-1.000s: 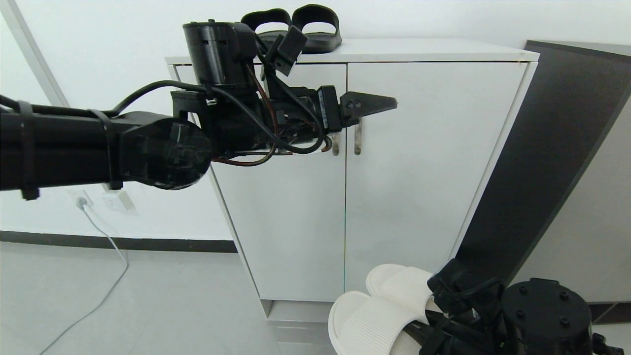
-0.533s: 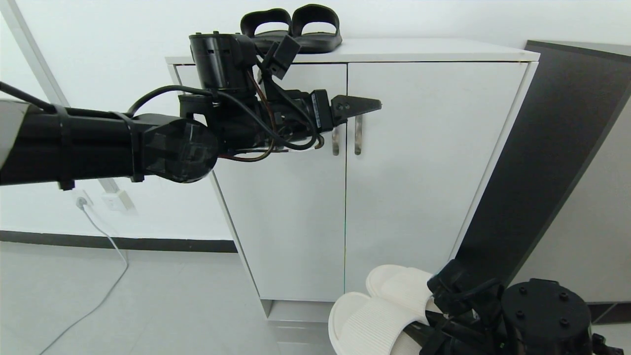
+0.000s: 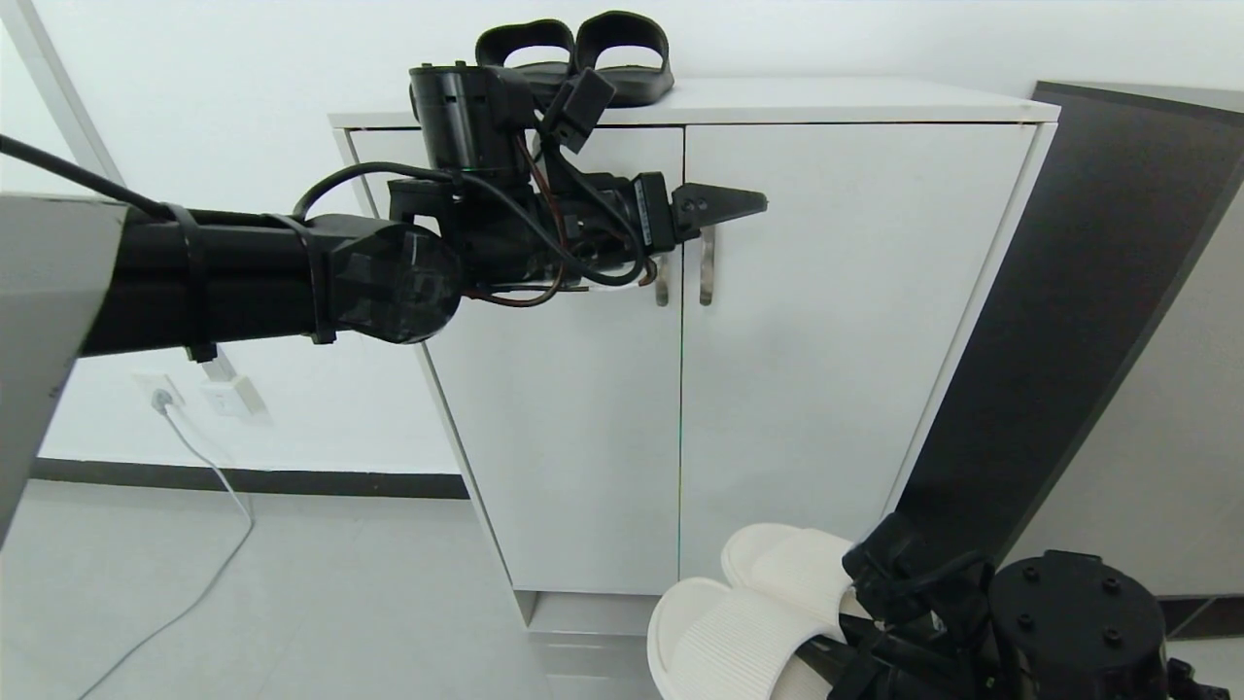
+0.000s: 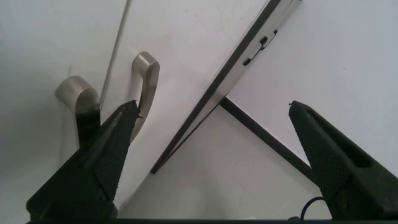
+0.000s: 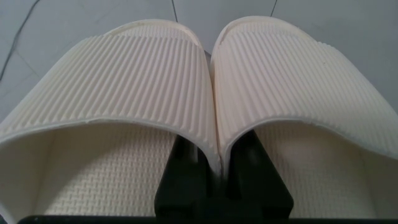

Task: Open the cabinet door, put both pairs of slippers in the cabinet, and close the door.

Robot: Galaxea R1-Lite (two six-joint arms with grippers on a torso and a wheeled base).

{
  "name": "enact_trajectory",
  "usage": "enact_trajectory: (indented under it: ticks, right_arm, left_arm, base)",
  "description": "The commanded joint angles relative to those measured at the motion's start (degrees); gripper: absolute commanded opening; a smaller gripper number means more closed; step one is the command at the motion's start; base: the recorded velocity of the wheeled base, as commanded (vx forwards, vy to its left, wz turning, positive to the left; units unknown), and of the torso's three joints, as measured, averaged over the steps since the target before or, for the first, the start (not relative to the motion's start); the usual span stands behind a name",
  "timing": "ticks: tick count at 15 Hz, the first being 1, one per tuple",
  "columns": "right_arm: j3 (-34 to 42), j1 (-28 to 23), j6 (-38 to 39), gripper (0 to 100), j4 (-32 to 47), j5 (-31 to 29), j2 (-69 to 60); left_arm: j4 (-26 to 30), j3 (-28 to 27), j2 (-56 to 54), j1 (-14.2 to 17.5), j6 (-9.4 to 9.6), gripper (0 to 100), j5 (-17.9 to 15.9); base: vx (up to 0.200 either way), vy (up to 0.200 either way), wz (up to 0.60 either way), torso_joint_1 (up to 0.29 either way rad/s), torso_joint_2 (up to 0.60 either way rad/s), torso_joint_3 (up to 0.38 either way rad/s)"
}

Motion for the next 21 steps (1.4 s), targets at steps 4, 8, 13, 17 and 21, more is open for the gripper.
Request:
enact_trajectory:
  ticks: [4,8,13,17,21]
  right_arm:
    - [0.1,0.0,0.0,0,0.0,-0.1,0.0]
    - [0.1,0.3,0.0,0,0.0,-0.1,0.1]
    - [0.5,0.6,0.0,0,0.0,0.1,0.0]
    - [1.7,1.3,0.0,0,0.0,3.6,-1.7]
    - [3.7,2.4,-1.2,0,0.0,7.1,-3.8]
  left_arm:
    - [0.2,-1.0,2.1,-0.5,0.08,100,0.3]
    - [0.2,-1.0,2.9,-1.0,0.08,100,0.3]
    - [0.1,-0.1,1.6,-1.3,0.26,0,0.3]
    - [-0.3,10.1,-6.7,-2.9,1.84,0,0.4]
    - [-0.8,20.0,-15.4,-4.9,3.60,0,2.2]
  base:
    - [0.000,0.000,0.00,0.000,0.00,0.000]
    - [0.000,0.000,0.00,0.000,0.00,0.000]
    - [0.000,0.000,0.00,0.000,0.00,0.000]
    - [0.000,0.000,0.00,0.000,0.00,0.000]
    - [0.000,0.000,0.00,0.000,0.00,0.000]
